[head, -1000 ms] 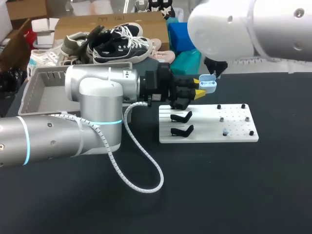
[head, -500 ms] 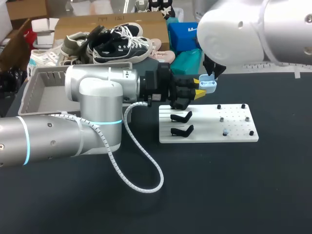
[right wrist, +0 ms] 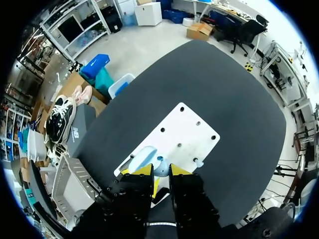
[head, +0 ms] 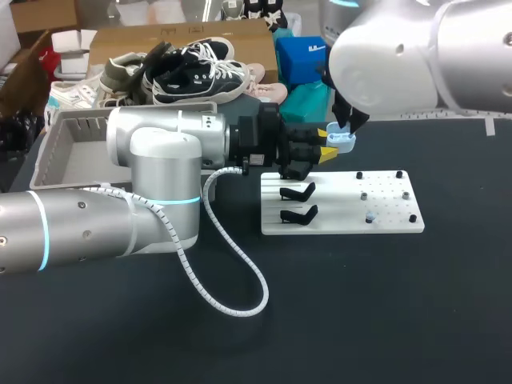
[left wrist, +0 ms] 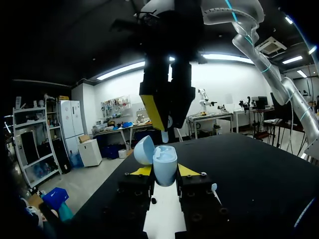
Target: Pick up each earbud case from the left stands, insert the matching earbuds, close the lid, and place the case in the box.
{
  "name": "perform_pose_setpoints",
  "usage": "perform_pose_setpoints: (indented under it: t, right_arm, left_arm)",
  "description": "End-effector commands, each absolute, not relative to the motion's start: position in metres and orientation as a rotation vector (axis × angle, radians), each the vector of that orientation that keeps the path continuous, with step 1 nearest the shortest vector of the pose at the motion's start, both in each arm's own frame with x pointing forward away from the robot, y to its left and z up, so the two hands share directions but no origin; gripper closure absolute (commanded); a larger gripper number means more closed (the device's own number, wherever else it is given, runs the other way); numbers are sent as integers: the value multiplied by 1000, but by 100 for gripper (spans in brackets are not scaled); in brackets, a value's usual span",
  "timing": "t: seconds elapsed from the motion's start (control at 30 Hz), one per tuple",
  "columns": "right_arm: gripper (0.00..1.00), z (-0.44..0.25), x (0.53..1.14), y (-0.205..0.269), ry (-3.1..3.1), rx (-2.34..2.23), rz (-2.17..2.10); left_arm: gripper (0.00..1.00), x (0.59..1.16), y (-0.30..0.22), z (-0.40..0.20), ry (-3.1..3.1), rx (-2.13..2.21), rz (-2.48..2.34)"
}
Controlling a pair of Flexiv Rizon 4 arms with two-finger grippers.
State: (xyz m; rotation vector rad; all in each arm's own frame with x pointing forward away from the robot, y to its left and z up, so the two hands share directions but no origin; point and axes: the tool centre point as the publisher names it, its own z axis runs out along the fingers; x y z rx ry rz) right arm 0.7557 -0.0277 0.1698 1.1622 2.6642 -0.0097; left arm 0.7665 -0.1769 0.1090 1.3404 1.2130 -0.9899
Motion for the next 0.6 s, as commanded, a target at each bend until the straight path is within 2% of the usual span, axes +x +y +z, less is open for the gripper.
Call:
perform_pose_setpoints:
  t: [0.03,0.6]
  right_arm:
    - [100,169,759,-26,2666,1163,-15]
    - [100,161,764,-25,2683,1170,-15]
  left_arm:
    - [100,767,-177,108,1210,1339,-991]
    - [100,767,-177,108,1210,1339,-991]
